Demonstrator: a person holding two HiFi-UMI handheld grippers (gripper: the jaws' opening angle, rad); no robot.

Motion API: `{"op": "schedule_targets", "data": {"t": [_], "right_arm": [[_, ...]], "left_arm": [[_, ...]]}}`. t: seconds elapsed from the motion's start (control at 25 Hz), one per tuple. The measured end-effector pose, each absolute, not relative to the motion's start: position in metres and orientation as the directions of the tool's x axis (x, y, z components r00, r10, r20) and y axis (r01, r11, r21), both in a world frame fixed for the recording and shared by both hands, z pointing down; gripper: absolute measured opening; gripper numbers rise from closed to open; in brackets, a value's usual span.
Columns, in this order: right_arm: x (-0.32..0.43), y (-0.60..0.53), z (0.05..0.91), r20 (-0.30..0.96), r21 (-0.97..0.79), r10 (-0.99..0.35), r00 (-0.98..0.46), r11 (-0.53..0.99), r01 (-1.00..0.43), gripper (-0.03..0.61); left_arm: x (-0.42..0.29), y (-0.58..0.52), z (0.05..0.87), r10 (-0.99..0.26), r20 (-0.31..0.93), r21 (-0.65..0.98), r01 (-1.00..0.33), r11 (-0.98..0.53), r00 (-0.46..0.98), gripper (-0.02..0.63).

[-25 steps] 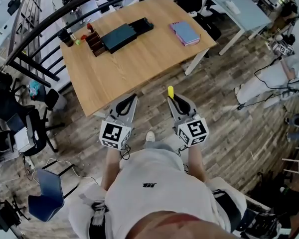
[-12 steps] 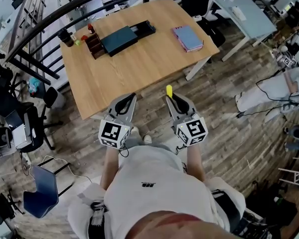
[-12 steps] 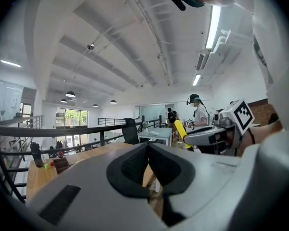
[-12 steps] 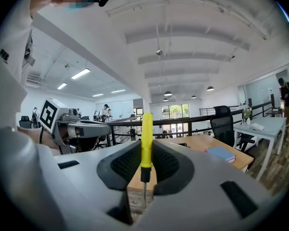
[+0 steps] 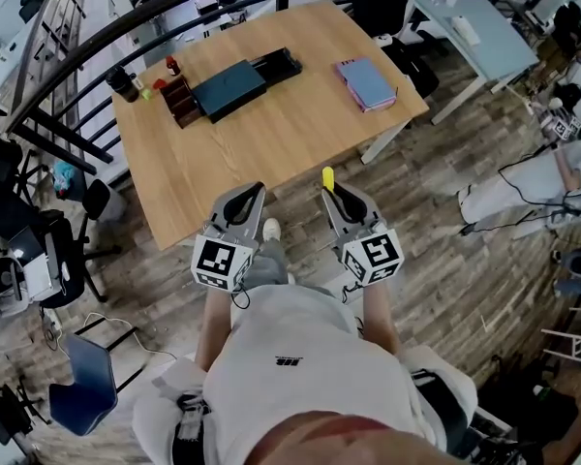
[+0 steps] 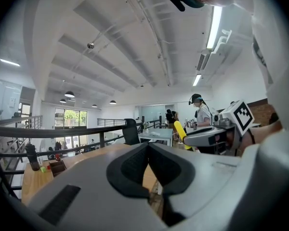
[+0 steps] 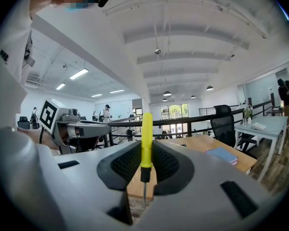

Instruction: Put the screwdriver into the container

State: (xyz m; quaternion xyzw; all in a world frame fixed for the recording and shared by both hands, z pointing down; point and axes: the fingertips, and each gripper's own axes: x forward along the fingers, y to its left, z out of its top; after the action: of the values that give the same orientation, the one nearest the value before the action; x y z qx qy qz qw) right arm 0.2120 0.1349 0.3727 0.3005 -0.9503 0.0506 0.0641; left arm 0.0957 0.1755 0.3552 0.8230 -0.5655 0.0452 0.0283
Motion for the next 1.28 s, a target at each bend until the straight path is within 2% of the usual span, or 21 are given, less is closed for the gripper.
{"op": "schedule_targets", "data": {"t": [1.28], "right_arm": [[0.092, -0.083, 0.365, 0.185, -0.047, -0.621, -0.762, 0.769, -0.638, 0.058]], "left_arm": [[-0.024, -0.053, 0.358, -0.893, 0.104, 0.030, -0.899, -0.438, 0.438, 0.009]]}}
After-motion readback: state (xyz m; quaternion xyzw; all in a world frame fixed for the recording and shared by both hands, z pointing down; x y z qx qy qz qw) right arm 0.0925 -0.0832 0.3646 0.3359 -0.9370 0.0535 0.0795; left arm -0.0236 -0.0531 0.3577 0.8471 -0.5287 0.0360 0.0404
